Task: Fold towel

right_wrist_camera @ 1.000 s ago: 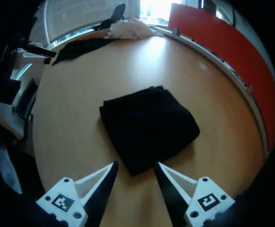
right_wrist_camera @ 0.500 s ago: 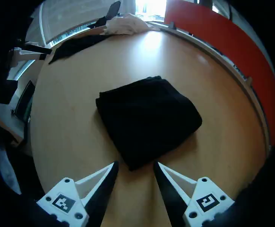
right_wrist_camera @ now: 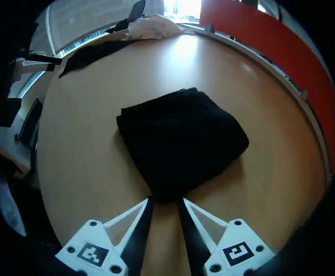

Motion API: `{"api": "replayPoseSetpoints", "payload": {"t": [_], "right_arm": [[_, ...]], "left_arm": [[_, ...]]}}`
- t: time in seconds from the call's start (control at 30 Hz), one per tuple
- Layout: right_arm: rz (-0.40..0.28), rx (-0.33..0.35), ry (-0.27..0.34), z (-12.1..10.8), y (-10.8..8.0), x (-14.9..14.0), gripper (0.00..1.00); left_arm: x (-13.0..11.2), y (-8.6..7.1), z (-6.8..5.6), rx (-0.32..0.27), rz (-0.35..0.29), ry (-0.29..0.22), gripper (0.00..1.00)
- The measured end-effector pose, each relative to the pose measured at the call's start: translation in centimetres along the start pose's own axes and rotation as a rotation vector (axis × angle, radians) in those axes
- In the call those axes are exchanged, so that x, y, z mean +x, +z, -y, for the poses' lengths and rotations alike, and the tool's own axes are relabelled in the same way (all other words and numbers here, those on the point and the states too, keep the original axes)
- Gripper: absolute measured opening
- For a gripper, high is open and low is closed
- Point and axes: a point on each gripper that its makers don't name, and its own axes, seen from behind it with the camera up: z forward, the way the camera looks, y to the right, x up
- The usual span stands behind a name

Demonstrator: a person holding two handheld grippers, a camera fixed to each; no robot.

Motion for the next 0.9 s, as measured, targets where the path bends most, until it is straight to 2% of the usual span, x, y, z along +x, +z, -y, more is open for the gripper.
{"api": "replayPoseSetpoints", "payload": {"t": [0.47, 0.9], "right_arm": [[-0.008, -0.002, 0.021, 0.00, -0.09, 0.08, 0.09], [-0.022, -0.014, 0.012, -0.11, -0.08, 0.45, 0.06]], "left_arm": [[0.07, 0.16, -0.11, -0.003, 0.003, 0.005, 0.96], [-0.21, 0.20, -0.12, -0.003, 0.008, 0.002, 0.96]]}}
